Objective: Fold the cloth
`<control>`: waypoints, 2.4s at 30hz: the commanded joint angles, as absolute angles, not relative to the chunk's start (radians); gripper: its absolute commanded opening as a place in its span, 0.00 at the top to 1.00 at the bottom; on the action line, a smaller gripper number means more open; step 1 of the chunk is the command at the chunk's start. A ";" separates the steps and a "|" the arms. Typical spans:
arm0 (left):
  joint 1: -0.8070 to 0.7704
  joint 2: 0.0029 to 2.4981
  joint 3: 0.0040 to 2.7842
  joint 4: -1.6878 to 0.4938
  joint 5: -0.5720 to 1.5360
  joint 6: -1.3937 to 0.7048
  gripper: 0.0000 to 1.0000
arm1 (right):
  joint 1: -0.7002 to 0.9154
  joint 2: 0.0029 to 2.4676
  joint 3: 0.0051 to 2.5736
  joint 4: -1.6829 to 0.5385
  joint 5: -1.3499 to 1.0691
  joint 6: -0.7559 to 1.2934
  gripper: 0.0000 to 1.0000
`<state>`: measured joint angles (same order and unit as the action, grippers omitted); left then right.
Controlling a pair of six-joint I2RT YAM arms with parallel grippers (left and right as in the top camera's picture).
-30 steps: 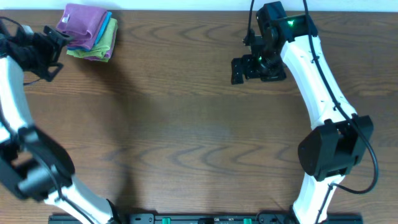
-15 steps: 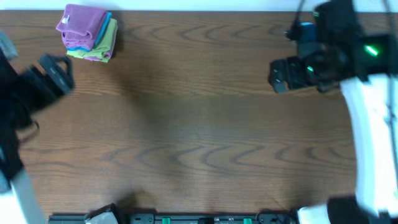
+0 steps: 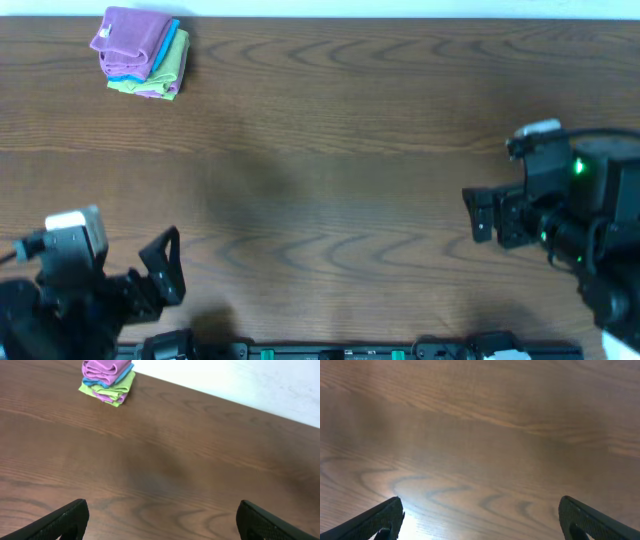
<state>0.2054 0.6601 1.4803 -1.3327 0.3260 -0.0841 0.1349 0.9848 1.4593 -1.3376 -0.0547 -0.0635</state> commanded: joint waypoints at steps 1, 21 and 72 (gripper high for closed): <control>0.200 0.618 1.476 -1.327 0.314 -0.125 0.05 | 0.128 0.934 1.430 -1.326 -0.052 -0.076 0.01; 0.200 0.602 1.475 -1.499 0.293 -0.170 0.05 | 0.128 0.919 1.429 -1.362 -0.053 -0.076 0.01; 0.018 0.003 0.102 -0.334 0.252 0.071 0.05 | 0.128 0.919 1.429 -1.362 -0.053 -0.076 0.01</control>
